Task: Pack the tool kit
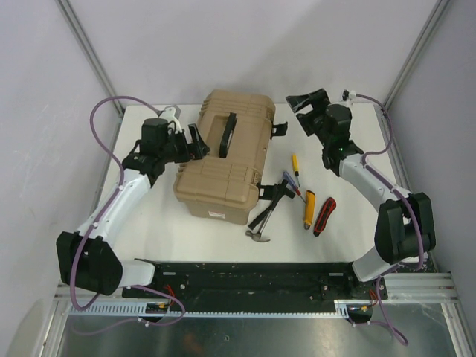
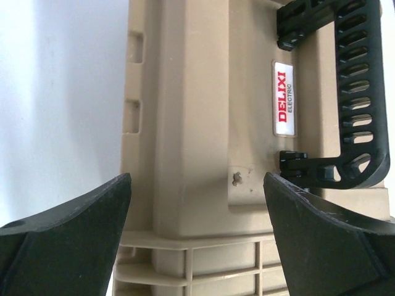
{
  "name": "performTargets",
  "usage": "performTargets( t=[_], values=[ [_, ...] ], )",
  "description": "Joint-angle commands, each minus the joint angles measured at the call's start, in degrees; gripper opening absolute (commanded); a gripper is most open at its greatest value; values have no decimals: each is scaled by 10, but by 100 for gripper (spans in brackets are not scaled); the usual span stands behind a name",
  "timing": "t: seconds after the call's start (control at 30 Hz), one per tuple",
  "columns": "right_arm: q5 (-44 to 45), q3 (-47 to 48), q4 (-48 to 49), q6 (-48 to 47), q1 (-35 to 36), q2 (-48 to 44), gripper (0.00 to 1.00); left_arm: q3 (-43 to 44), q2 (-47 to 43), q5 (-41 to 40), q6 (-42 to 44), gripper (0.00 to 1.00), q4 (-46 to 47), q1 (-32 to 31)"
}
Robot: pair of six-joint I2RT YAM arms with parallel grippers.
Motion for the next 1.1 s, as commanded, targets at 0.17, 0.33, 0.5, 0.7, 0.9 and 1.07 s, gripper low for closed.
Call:
performTargets(
  t=[0.17,0.33,0.5,0.7,0.9,1.07],
  values=[
    [6,32,-139,-139,19,-10,91,34,-50,-15,29,96,-61,-2],
    [-52,32,-204,-187,34,-37,90,50,-74,23,49,99,-61,-2],
    [-60,31,-273,-213,52,-79,89,85,-63,61,55,99,-61,-12],
    [-23,21,-362,-228,79,-123,88,169,-1,-3,83,91,-60,-81],
    [-15,-29,-400,-219,77,-172,87,208,66,-146,110,87,-61,-154],
    [-17,-58,-416,-212,66,-200,87,215,109,-221,116,76,-65,-181]
  ],
)
